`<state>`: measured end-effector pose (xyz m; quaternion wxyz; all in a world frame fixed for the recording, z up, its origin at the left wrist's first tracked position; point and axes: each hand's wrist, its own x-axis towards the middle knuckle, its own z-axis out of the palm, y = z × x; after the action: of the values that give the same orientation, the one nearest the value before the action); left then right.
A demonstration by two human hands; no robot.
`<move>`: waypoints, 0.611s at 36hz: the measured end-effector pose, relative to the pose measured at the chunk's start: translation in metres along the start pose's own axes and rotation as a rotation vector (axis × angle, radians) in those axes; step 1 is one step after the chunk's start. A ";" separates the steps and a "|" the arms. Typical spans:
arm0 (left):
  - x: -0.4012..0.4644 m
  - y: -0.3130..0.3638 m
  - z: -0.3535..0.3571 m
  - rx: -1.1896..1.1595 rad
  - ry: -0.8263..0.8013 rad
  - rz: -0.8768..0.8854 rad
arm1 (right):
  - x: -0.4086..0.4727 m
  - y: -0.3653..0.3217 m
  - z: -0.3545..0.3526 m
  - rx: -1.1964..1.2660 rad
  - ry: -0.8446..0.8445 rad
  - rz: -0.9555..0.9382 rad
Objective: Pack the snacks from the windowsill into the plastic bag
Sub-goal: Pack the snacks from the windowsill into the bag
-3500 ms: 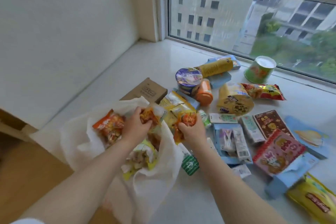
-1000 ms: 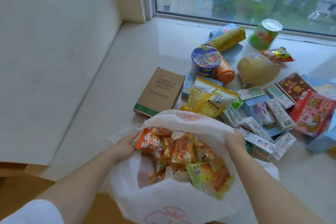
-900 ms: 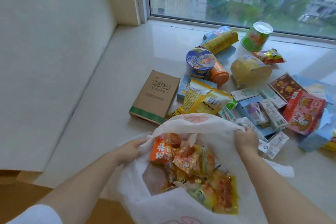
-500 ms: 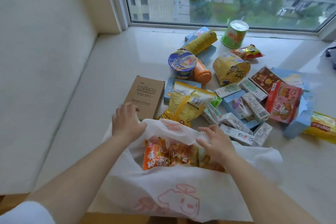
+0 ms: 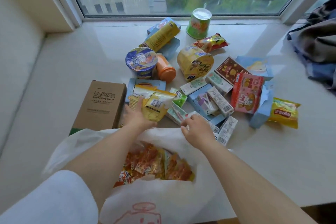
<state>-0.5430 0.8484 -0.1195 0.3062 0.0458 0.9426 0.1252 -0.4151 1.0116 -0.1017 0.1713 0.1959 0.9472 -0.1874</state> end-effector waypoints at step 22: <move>0.047 0.037 -0.087 -0.320 0.224 0.004 | 0.118 0.007 -0.076 0.160 0.145 -0.066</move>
<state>-0.6320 0.8741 -0.0681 0.2025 -0.0160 0.9388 0.2783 -0.5332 1.0861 -0.0845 0.0797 0.1909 0.9450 -0.2532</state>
